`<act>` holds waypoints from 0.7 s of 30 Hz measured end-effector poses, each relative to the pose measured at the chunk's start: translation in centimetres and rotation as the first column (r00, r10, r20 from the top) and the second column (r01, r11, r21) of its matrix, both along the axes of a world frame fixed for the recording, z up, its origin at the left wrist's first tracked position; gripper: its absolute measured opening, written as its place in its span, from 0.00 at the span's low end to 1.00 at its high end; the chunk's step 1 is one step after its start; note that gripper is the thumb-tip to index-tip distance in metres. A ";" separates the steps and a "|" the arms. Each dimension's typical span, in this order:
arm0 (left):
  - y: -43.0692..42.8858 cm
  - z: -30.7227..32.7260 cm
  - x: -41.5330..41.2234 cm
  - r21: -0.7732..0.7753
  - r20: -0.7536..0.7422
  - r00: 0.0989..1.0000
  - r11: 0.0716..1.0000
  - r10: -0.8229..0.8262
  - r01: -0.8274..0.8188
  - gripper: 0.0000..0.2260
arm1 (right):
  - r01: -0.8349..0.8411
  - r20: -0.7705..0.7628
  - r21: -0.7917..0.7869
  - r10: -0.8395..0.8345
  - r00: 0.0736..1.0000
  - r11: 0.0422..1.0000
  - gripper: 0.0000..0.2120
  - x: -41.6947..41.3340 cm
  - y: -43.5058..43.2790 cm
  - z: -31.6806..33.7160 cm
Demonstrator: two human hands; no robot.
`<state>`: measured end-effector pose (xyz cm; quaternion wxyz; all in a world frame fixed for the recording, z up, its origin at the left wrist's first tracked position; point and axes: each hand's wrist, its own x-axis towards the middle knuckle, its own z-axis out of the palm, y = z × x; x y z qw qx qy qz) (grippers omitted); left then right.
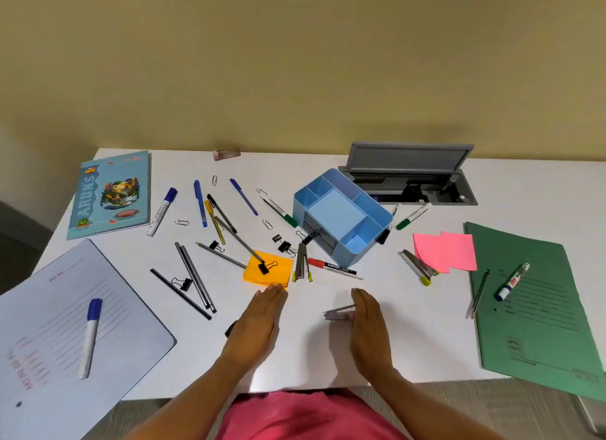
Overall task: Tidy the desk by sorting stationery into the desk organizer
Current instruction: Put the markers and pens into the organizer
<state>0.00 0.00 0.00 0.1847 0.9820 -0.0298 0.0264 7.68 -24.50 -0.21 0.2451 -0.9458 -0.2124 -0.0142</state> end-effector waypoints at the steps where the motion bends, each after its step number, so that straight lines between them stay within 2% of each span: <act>1: -0.1 -0.2 0.0 0.010 -0.010 1.000 1.000 -0.024 0.024 0.23 | 0.004 0.006 0.001 -0.004 1.000 1.000 0.21 0.0 -0.2 -0.1; 5: -0.9 -0.6 -0.1 -0.038 -0.108 0.993 0.999 -0.043 0.039 0.22 | 0.009 -0.006 -0.057 -0.009 1.000 0.998 0.21 -0.4 -0.5 0.2; 7: -0.9 -0.7 -0.1 -0.050 -0.152 0.988 0.998 -0.037 0.030 0.24 | 0.001 0.026 -0.099 0.002 1.000 0.995 0.21 -0.4 -0.7 -0.2; 10: -0.8 -0.9 -0.1 -0.036 -0.183 0.983 0.999 -0.009 0.003 0.25 | -0.009 -0.015 -0.114 0.007 1.000 0.993 0.29 -0.1 -0.9 -0.2; 12: -1.0 -0.8 0.1 -0.045 -0.198 0.980 0.999 0.014 -0.023 0.24 | -0.021 -0.068 -0.113 0.013 0.998 0.993 0.31 0.0 -0.9 0.1; 15: -1.0 -1.0 0.5 -0.047 -0.197 0.980 0.998 0.031 -0.041 0.24 | -0.030 -0.113 -0.128 0.015 0.994 0.991 0.29 0.5 -0.9 0.2; 17: -1.2 -0.7 1.0 -0.083 -0.174 0.984 0.995 0.038 -0.053 0.25 | 0.014 -0.166 -0.096 -0.029 0.986 0.995 0.22 0.6 -0.9 0.3; 19: -1.7 0.5 2.0 -0.172 -0.129 0.991 0.984 0.029 -0.051 0.27 | 0.049 -0.123 -0.108 -0.063 0.990 0.993 0.12 0.7 -0.9 0.4; 21: -2.2 2.3 3.5 -0.303 -0.085 0.996 0.951 0.038 -0.062 0.30 | 0.059 -0.063 -0.122 -0.067 0.996 0.991 0.09 0.9 -0.8 1.0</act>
